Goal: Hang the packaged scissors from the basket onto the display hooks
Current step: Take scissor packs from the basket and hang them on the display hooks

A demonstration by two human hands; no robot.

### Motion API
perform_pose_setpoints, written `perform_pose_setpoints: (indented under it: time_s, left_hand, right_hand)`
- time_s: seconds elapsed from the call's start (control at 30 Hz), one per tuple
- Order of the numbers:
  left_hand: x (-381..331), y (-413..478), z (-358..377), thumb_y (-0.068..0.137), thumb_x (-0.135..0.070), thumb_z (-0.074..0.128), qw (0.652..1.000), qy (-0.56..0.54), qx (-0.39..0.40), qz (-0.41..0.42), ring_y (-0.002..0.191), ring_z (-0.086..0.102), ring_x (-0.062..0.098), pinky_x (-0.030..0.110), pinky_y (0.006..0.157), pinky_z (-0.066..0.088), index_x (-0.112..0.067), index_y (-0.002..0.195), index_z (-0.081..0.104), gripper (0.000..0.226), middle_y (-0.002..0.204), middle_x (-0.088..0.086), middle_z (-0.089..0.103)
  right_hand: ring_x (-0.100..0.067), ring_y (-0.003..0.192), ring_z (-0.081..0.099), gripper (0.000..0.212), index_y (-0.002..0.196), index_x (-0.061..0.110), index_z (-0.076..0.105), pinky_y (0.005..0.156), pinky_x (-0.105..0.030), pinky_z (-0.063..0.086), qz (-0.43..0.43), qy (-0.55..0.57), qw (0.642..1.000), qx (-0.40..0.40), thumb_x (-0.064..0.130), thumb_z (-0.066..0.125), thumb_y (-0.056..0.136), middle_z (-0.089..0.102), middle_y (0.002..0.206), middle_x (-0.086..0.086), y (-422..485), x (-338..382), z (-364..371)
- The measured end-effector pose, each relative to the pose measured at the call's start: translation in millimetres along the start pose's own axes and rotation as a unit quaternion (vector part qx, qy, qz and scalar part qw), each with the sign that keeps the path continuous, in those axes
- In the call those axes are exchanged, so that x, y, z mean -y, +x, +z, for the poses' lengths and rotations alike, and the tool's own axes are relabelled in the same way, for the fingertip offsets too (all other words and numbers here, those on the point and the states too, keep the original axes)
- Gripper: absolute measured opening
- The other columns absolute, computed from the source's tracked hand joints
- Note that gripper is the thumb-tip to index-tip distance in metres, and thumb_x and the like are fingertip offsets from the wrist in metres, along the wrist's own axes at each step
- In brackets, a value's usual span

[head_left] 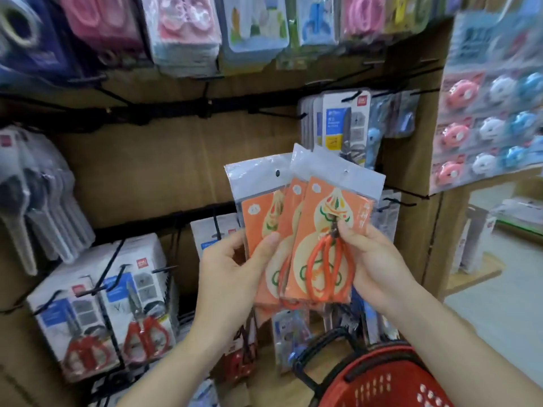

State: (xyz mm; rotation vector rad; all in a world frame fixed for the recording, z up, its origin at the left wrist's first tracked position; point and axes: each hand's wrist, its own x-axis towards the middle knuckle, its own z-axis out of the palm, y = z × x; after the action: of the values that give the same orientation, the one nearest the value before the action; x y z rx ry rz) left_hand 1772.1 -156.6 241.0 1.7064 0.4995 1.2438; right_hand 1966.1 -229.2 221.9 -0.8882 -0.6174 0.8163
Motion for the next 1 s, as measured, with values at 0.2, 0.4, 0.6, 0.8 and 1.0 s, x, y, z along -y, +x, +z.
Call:
perform_pose_setpoints:
  time_s: [0.2, 0.4, 0.6, 0.8, 1.0]
  left_hand:
    - [-22, 30, -7, 0.096, -0.024, 0.070, 0.994, 0.039, -0.081, 0.068, 0.081, 0.078, 0.019, 0.043, 0.071, 0.063, -0.025, 0.083, 0.081, 0.016, 0.083, -0.007, 0.080]
    - [-31, 64, 5, 0.096, -0.022, 0.071, 0.995, 0.052, -0.040, 0.069, 0.078, 0.078, 0.017, 0.044, 0.070, 0.064, -0.021, 0.084, 0.080, 0.015, 0.082, -0.005, 0.080]
    - [-22, 98, 25, 0.098, -0.024, 0.071, 0.999, 0.032, -0.014, 0.021, 0.085, 0.079, 0.028, 0.059, 0.081, 0.062, -0.019, 0.086, 0.081, 0.017, 0.087, 0.004, 0.081]
    - [-26, 108, 40, 0.100, -0.025, 0.067, 1.000, 0.011, 0.002, 0.003, 0.084, 0.079, 0.024, 0.054, 0.081, 0.063, -0.014, 0.093, 0.078, 0.017, 0.089, 0.003, 0.081]
    - [-26, 111, 41, 0.100, -0.019, 0.067, 0.998, 0.010, -0.019, 0.062, 0.087, 0.078, 0.018, 0.049, 0.079, 0.064, -0.021, 0.096, 0.070, 0.005, 0.093, -0.004, 0.079]
  right_hand:
    - [-0.031, 0.105, 0.075, 0.029, 0.130, 0.008, 0.065, 0.081, -0.044, 0.063, -0.038, 0.015, 0.998, -0.047, 0.015, 0.053, 0.104, 0.075, 0.120, -0.014, 13, 40, -4]
    - [-0.034, 0.102, 0.075, 0.028, 0.128, 0.012, 0.067, 0.092, -0.052, 0.057, -0.055, 0.033, 0.987, -0.145, 0.014, 0.055, 0.103, 0.076, 0.116, -0.014, 19, 47, -30]
    - [-0.036, 0.102, 0.075, 0.025, 0.123, 0.012, 0.069, 0.095, -0.057, 0.056, -0.073, 0.026, 0.981, -0.177, 0.018, 0.059, 0.101, 0.077, 0.112, -0.013, 12, 44, -39]
    - [-0.033, 0.097, 0.077, 0.021, 0.119, 0.013, 0.071, 0.092, -0.055, 0.057, -0.095, 0.028, 0.978, -0.182, 0.016, 0.062, 0.100, 0.078, 0.109, -0.012, 12, 42, -36]
    - [-0.032, 0.092, 0.077, 0.017, 0.114, 0.010, 0.072, 0.084, -0.048, 0.058, -0.126, 0.002, 0.978, -0.168, 0.013, 0.064, 0.099, 0.079, 0.104, -0.013, 11, 45, -23]
